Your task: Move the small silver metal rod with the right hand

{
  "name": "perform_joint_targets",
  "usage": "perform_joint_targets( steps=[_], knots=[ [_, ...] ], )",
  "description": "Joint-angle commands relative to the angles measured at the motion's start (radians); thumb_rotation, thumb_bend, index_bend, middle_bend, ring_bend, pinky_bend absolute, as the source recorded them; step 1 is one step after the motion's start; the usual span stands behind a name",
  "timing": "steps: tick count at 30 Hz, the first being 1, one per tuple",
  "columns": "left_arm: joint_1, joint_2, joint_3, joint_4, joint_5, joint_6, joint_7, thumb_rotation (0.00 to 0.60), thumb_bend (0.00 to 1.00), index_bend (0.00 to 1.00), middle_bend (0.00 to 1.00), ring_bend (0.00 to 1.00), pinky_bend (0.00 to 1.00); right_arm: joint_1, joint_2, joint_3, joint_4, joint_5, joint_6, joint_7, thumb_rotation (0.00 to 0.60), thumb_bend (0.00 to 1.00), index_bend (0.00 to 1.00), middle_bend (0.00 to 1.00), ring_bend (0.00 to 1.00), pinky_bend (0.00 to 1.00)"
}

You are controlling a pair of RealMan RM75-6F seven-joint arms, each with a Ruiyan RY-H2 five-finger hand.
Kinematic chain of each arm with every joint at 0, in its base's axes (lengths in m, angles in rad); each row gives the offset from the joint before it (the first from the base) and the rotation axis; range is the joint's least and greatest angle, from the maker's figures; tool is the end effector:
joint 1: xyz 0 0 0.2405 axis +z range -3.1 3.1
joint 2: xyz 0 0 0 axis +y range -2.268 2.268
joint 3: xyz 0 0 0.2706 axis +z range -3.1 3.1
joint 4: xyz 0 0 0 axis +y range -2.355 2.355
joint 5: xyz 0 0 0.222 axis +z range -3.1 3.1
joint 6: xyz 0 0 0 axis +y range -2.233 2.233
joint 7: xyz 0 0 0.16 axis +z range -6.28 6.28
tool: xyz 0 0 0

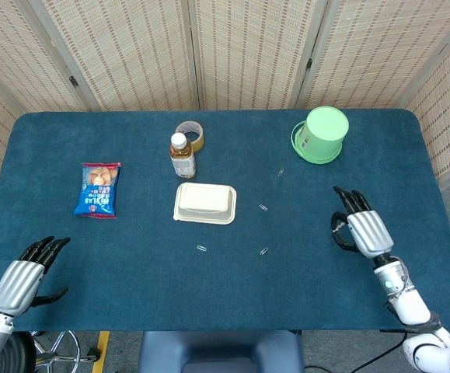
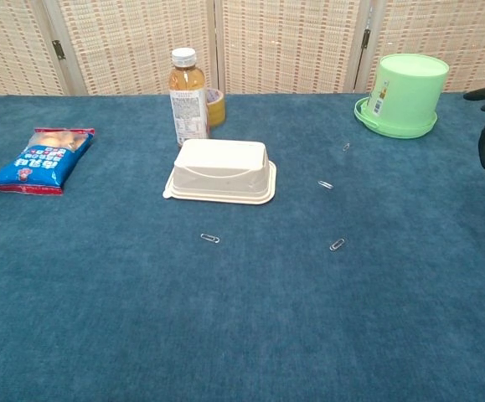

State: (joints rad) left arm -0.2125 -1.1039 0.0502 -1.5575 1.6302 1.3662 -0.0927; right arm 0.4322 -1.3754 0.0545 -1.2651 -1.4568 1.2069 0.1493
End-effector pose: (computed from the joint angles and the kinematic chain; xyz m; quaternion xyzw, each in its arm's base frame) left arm -0.3161 0.2149 0.1256 -0.6893 -0.3874 -0.3744 0.4843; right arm -0.3067 -0.3205 0.0649 0.6736 -0.3895 0.4014 0.4831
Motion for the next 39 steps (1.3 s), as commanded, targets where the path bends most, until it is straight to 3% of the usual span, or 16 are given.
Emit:
perform_joint_targets(
  steps=[1,5,7,15,18,27,33,36,39],
  knots=[
    [-0.001,0.0,0.0,0.0,-0.001,-0.002,-0.001,0.6,0.29,0.0,0.17,0.1,0.18,-0.003,-0.033,0.004,0.05,0.025,-0.024,0.01,0.6,0.47,0.73,0.03,0.07,0.0],
    [-0.001,0.002,-0.001,0.001,-0.004,-0.002,-0.007,0.6,0.29,0.0,0.17,0.1,0.18,0.009,-0.059,0.009,0.089,0.032,-0.057,0.017,0.6,0.47,0.73,0.03,0.07,0.0],
    [-0.001,0.003,-0.002,0.002,-0.005,0.0,-0.012,0.6,0.29,0.0,0.17,0.1,0.18,0.016,-0.066,0.012,0.102,0.023,-0.058,0.018,0.6,0.47,0.68,0.02,0.06,0.0],
    [0.0,0.006,-0.001,0.006,-0.002,0.004,-0.025,0.6,0.3,0.0,0.17,0.1,0.18,0.029,-0.04,0.013,0.085,0.026,-0.092,-0.041,0.6,0.47,0.11,0.0,0.01,0.0],
    [0.001,0.006,0.0,0.007,0.002,0.009,-0.027,0.6,0.3,0.0,0.17,0.1,0.18,0.029,-0.015,0.011,0.05,0.035,-0.106,-0.089,0.6,0.47,0.0,0.0,0.0,0.0],
    [0.002,0.005,0.002,0.008,0.006,0.013,-0.025,0.6,0.3,0.0,0.17,0.1,0.18,-0.005,0.113,0.018,-0.133,0.072,-0.08,-0.198,0.6,0.47,0.0,0.0,0.0,0.0],
    [0.002,0.004,0.004,0.006,0.008,0.01,-0.015,0.6,0.3,0.0,0.17,0.1,0.18,-0.09,0.272,-0.03,-0.38,0.091,-0.004,-0.355,0.6,0.47,0.0,0.0,0.0,0.0],
    [0.003,0.003,0.004,0.004,0.007,0.012,-0.01,0.6,0.3,0.0,0.17,0.1,0.18,-0.167,0.306,-0.062,-0.475,0.108,0.092,-0.456,0.6,0.47,0.0,0.0,0.0,0.0],
    [0.006,0.005,0.005,0.0,0.012,0.02,-0.008,0.6,0.3,0.0,0.17,0.1,0.18,-0.26,0.281,-0.089,-0.493,0.078,0.235,-0.501,0.6,0.47,0.0,0.0,0.0,0.0]
  ],
)
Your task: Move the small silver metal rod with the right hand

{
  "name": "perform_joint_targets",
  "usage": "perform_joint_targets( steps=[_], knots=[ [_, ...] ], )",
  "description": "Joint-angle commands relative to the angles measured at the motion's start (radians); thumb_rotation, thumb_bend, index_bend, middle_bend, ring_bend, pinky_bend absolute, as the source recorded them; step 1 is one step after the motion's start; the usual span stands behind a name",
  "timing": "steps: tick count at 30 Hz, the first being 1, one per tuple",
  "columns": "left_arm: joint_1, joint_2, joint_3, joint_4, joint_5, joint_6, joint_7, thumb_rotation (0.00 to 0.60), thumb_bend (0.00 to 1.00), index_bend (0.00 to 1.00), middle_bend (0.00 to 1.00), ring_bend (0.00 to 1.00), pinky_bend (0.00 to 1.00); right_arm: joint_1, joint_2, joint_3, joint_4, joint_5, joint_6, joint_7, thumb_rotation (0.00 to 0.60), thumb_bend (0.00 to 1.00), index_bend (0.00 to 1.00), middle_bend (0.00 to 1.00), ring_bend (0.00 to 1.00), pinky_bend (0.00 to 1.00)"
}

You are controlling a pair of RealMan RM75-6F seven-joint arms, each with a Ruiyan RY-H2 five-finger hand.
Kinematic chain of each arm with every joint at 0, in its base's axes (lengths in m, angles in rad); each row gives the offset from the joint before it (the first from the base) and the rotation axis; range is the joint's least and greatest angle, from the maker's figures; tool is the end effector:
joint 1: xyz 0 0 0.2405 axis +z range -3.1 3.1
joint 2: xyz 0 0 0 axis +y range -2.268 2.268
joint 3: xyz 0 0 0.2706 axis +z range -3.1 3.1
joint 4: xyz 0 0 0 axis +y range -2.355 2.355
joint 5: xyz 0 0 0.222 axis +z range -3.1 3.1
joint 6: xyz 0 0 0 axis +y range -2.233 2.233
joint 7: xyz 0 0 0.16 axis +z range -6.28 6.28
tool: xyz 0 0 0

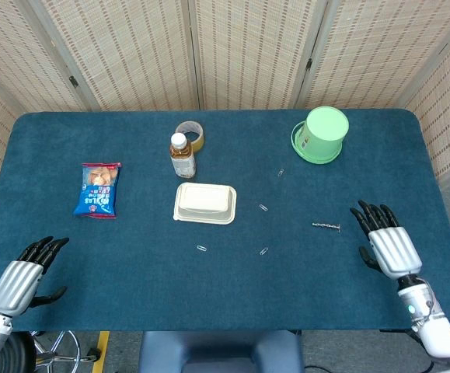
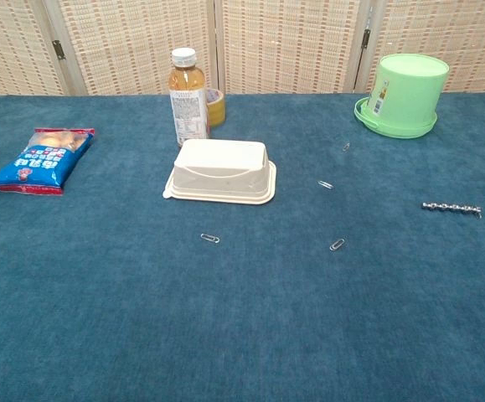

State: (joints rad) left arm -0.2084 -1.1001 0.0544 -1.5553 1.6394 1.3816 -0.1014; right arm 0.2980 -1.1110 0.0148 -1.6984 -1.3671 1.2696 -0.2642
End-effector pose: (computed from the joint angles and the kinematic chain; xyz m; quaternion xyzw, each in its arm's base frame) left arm -0.3159 0.2128 0.1280 -0.6885 -0.3852 -0.3789 0.4837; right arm -0.2977 -0.2522 0.1179 0.6881 -0.3591 0.3001 0.5545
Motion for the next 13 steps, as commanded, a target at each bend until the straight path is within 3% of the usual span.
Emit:
perform_joint_targets(
  steps=[1,4,13],
  knots=[
    [0.003,0.001,0.001,-0.003,0.004,0.008,0.001,0.6,0.3,0.0,0.17,0.1,0.18,-0.159,0.0,-0.058,-0.051,-0.026,0.22,-0.082,0.6,0.47,0.0,0.0,0.0,0.0],
    [0.006,0.001,0.001,-0.005,0.006,0.013,0.004,0.6,0.3,0.0,0.17,0.1,0.18,-0.207,-0.028,-0.07,-0.018,-0.053,0.277,-0.045,0.6,0.47,0.0,0.0,0.0,0.0],
    [0.02,-0.004,-0.004,-0.003,0.012,0.048,0.015,0.6,0.3,0.0,0.17,0.1,0.18,-0.211,-0.015,-0.064,-0.02,-0.082,0.245,-0.02,0.6,0.47,0.0,0.0,0.0,0.0]
  ],
)
